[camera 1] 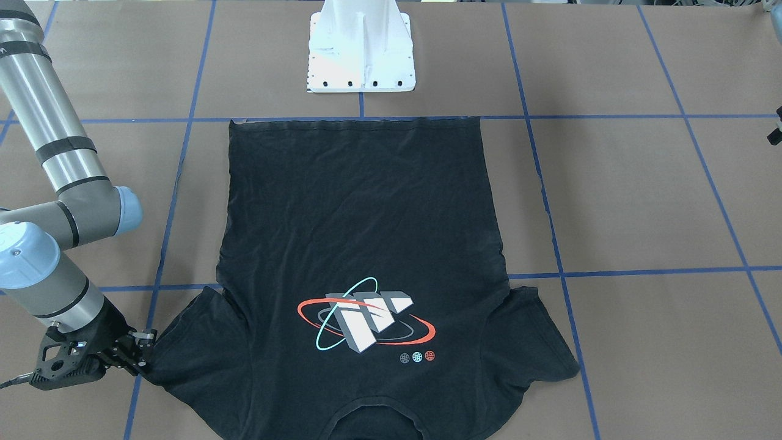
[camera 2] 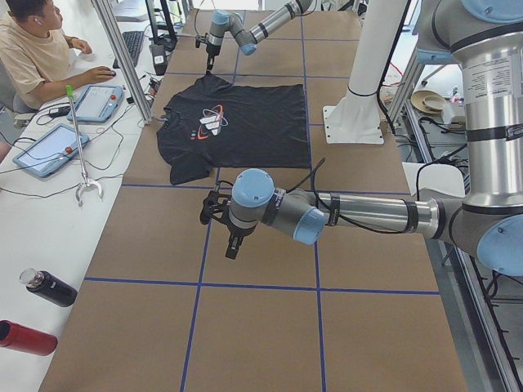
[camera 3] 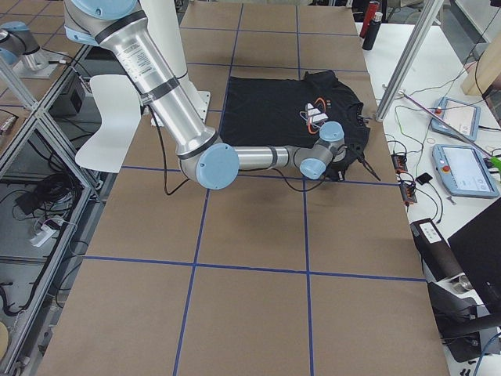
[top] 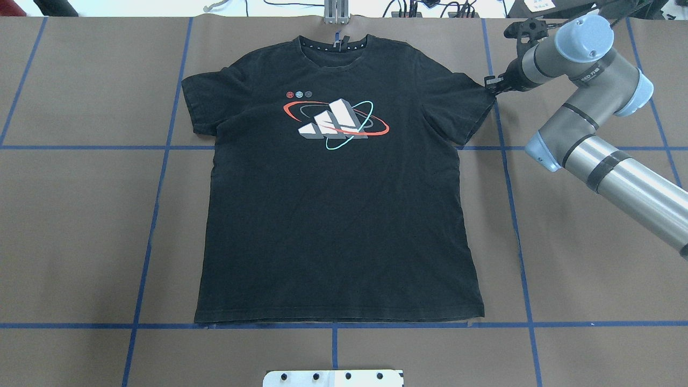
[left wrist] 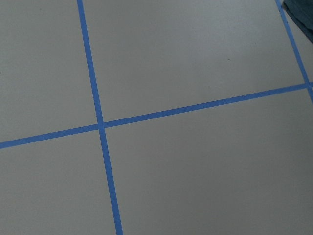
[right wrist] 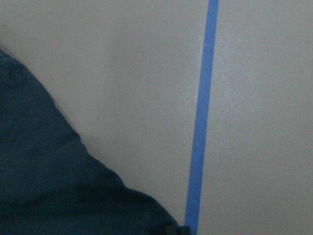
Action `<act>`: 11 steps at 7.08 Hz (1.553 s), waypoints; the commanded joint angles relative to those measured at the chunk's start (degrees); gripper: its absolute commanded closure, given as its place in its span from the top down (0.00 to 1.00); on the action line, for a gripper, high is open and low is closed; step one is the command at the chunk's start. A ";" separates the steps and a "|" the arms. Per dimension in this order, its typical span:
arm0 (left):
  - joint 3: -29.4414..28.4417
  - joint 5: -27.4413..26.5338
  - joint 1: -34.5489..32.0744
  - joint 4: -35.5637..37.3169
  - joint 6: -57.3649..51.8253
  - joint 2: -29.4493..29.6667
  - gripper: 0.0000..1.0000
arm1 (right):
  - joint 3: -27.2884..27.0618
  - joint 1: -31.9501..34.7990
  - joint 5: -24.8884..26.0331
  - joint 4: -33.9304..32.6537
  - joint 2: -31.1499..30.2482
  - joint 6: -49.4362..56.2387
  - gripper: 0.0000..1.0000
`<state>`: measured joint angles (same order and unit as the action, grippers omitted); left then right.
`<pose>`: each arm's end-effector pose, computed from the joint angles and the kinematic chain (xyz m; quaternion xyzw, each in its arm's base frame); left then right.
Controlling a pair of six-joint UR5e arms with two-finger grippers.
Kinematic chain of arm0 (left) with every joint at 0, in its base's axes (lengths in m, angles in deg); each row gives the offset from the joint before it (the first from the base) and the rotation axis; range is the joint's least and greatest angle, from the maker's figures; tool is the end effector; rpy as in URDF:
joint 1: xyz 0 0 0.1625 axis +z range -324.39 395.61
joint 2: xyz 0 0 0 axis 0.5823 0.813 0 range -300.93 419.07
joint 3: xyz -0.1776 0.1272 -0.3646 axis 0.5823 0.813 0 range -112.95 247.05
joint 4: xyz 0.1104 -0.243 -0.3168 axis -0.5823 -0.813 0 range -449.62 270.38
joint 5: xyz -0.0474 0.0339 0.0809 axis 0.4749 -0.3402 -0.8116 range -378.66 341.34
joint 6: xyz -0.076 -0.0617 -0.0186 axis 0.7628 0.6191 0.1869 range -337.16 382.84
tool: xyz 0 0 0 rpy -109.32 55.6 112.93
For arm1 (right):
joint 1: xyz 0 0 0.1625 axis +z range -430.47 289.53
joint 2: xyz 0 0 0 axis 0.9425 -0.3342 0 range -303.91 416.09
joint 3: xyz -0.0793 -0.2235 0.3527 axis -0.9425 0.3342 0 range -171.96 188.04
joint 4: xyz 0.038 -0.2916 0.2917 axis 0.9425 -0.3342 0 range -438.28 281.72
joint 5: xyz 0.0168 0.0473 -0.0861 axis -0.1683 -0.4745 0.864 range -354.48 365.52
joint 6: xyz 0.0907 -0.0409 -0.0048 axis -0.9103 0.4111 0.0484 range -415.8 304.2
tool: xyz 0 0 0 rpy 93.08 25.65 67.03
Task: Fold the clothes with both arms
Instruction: 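Reach the right gripper over the shirt to the shoulder near the collar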
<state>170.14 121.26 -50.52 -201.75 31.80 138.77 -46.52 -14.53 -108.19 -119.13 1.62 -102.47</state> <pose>-0.0277 -0.4361 0.5779 0.1483 0.4313 0.0516 0.8884 -0.3558 -0.6929 0.4918 0.1897 -0.4064 0.0127 0.8937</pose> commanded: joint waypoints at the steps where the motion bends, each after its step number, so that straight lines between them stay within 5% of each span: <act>1: 0.01 0.09 0.00 0.07 0.00 0.02 1.00 | -4.47 0.39 -2.37 -0.37 0.07 -2.70 0.00; 4: -0.08 0.09 0.00 -0.02 0.00 0.02 1.00 | -8.56 -3.02 -4.06 -5.78 5.66 -18.05 0.00; 10: 0.01 0.09 0.00 -0.02 0.00 0.02 1.00 | -0.56 -9.19 3.23 -8.37 14.83 -22.05 0.00; 11: 0.27 0.09 0.09 -0.11 0.00 0.37 1.00 | -0.47 -9.19 3.76 -8.37 14.83 -22.05 0.09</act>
<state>170.18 121.35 -50.50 -201.79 31.78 138.88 -47.52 -23.52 -105.23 -127.49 16.15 -124.48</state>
